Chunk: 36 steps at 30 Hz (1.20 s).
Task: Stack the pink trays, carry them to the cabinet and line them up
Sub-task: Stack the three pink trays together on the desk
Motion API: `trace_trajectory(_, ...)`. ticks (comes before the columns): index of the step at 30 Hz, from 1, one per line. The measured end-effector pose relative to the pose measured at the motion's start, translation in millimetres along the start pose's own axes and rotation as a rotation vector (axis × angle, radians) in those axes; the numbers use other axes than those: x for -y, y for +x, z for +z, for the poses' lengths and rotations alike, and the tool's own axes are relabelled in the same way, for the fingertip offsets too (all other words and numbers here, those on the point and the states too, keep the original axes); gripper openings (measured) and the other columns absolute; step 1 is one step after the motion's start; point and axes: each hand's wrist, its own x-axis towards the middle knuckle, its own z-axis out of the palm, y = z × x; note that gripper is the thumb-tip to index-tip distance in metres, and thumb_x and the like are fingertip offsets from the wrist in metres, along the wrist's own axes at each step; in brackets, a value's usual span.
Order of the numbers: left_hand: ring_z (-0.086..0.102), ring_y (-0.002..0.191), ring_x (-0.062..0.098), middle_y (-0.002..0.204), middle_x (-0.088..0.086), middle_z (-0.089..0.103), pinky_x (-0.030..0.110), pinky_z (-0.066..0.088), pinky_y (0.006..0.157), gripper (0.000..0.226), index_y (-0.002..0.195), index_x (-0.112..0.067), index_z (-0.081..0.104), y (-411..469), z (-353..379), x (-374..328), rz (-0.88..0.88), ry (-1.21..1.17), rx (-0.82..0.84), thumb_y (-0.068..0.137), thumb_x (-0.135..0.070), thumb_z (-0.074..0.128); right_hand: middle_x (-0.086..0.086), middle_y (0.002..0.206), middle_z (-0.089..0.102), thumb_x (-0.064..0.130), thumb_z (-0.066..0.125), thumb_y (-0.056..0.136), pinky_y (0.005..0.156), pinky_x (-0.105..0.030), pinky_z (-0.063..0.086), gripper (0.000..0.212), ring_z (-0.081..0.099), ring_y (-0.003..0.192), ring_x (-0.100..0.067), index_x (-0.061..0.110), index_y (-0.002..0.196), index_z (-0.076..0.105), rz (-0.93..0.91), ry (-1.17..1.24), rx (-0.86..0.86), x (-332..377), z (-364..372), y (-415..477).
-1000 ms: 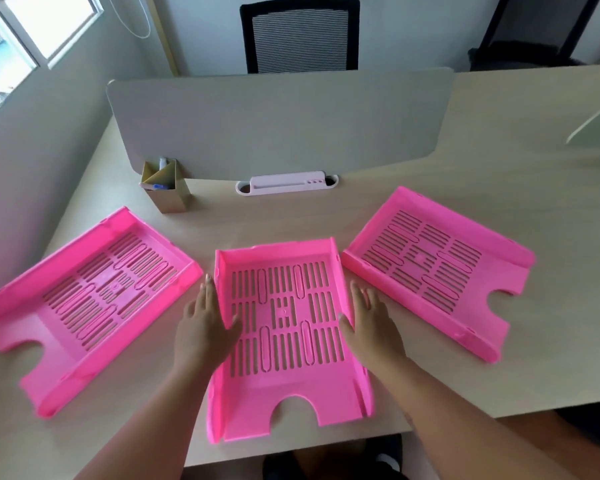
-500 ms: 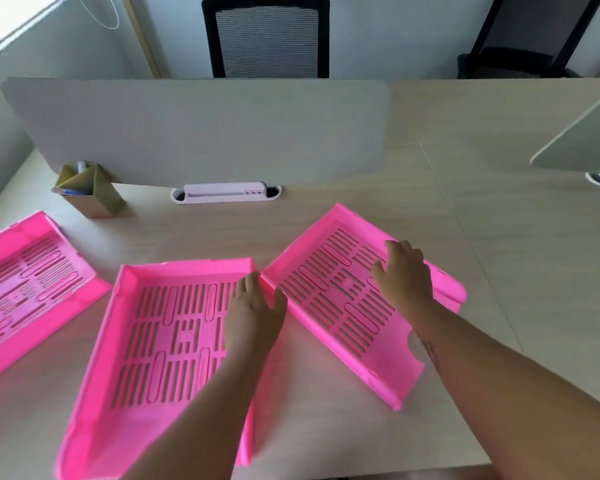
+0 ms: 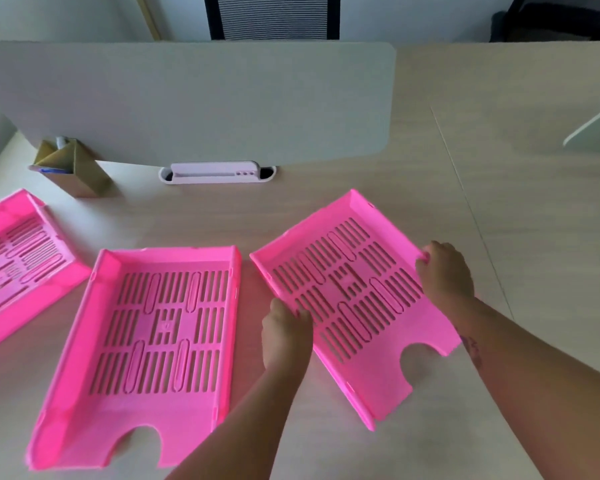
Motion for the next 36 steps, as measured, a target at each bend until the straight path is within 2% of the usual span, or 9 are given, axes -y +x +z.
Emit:
trace_trajectory(2,0.068,0.067,0.02,0.085,0.006,0.066,0.04,0.062,0.058,0.01,0.099,-0.005,0.054,1,-8,-11,0.082,0.035,0.029,0.093,-0.013,0.05,-0.011,0.078,0.055,0.016,0.053,0.098,0.054,-0.034,0.043,0.02,0.051,0.061,-0.025,0.004,0.081,0.054,0.001,-0.005,0.015,-15,-13,-3)
trace_trajectory(4,0.06,0.059,0.015,0.08,0.004,0.061,0.03,0.052,0.047,0.011,0.099,-0.003,0.052,4,-20,-24,0.169,0.084,0.044,0.096,-0.013,0.049,-0.005,0.064,0.046,0.017,0.055,0.097,0.049,-0.028,0.032,0.03,0.039,0.05,-0.017,0.01,0.07,0.045,-0.039,-0.003,0.03,-24,-30,-10)
trace_trajectory(8,0.046,0.052,0.014,0.07,0.001,0.048,0.025,0.032,0.043,0.01,0.098,-0.004,0.044,12,-63,-42,0.308,0.126,0.029,0.098,-0.014,0.043,-0.004,0.055,0.04,0.019,0.055,0.096,0.048,-0.029,0.028,0.038,0.033,0.048,-0.018,0.014,0.064,0.035,-0.099,0.069,0.03,-7,-55,-34)
trace_trajectory(14,0.045,0.056,0.019,0.071,0.004,0.05,0.029,0.031,0.045,0.012,0.097,-0.002,0.042,29,-159,-15,0.432,0.191,-0.04,0.1,-0.012,0.037,-0.002,0.053,0.029,0.012,0.053,0.093,0.05,-0.031,0.022,0.041,0.026,0.049,-0.018,0.015,0.06,0.029,-0.115,0.311,0.04,81,-51,-101)
trace_trajectory(19,0.052,0.076,0.035,0.087,0.015,0.052,0.037,0.034,0.062,0.019,0.105,0.003,0.049,46,-238,46,0.425,0.346,-0.137,0.102,-0.013,0.039,-0.002,0.053,0.032,0.014,0.051,0.093,0.051,-0.032,0.024,0.039,0.028,0.048,-0.019,0.016,0.06,0.03,-0.096,0.38,0.117,159,-13,-163)
trace_trajectory(22,0.044,0.063,0.029,0.073,0.012,0.048,0.034,0.026,0.055,0.014,0.089,-0.005,0.043,58,-277,81,0.4,0.287,-0.186,0.101,-0.013,0.04,-0.001,0.053,0.035,0.015,0.049,0.094,0.051,-0.03,0.024,0.038,0.03,0.048,-0.019,0.016,0.06,0.032,-0.093,0.4,0.163,200,12,-196)
trace_trajectory(26,0.043,0.057,0.012,0.069,0.001,0.046,0.028,0.026,0.047,0.025,0.079,-0.014,0.041,68,-312,111,0.329,0.335,-0.117,0.104,-0.018,0.036,0.0,0.06,0.038,0.013,0.046,0.096,0.045,-0.029,0.021,0.036,0.035,0.05,-0.019,0.016,0.063,0.034,-0.054,0.385,0.147,239,38,-223)
trace_trajectory(31,0.044,0.057,0.01,0.069,-0.001,0.047,0.027,0.029,0.047,0.018,0.089,-0.011,0.045,79,-325,121,0.315,0.32,-0.097,0.104,-0.021,0.039,0.003,0.06,0.038,0.013,0.04,0.101,0.043,-0.028,0.024,0.037,0.038,0.051,-0.018,0.021,0.065,0.032,0.001,0.392,0.158,267,46,-232)
trace_trajectory(36,0.049,0.059,0.008,0.071,-0.002,0.05,0.026,0.034,0.047,0.022,0.084,-0.014,0.047,86,-325,128,0.299,0.317,-0.059,0.103,-0.021,0.04,0.004,0.063,0.039,0.015,0.039,0.102,0.043,-0.026,0.024,0.018,0.036,0.049,-0.009,0.009,0.086,0.042,0.016,0.354,0.191,273,55,-229)
